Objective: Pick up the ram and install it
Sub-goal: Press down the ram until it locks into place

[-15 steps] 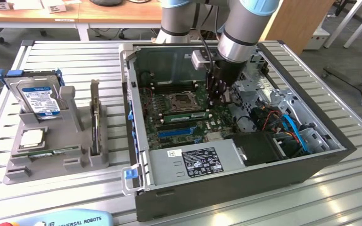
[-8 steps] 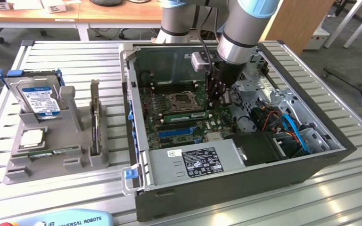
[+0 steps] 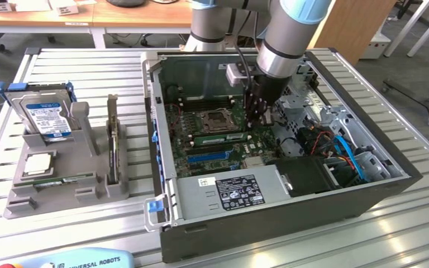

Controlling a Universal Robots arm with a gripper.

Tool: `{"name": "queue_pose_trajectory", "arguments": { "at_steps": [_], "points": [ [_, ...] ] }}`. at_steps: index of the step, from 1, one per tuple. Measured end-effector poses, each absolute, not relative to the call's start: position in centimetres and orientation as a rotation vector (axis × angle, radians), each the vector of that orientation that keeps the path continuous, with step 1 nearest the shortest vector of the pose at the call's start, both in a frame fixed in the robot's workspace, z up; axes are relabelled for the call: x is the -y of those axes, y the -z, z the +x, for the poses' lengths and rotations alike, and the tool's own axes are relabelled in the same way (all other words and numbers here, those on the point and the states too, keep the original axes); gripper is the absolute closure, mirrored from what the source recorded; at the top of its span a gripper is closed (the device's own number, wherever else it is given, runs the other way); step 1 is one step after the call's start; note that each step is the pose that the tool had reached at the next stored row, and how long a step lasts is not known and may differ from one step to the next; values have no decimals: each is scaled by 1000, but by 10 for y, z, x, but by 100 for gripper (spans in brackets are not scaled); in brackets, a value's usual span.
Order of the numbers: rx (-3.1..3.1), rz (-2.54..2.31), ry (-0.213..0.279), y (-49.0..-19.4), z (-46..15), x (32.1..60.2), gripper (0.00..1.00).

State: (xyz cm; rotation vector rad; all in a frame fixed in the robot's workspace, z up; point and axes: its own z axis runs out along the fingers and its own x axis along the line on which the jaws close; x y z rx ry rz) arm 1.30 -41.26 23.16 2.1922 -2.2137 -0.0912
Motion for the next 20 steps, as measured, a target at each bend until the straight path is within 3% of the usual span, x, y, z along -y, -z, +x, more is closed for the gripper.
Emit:
{"name": "queue_pose_trajectory", "arguments": {
  "at_steps": [20],
  "points": [
    [2214, 2193, 92, -229, 13, 412, 90]
  ]
}}
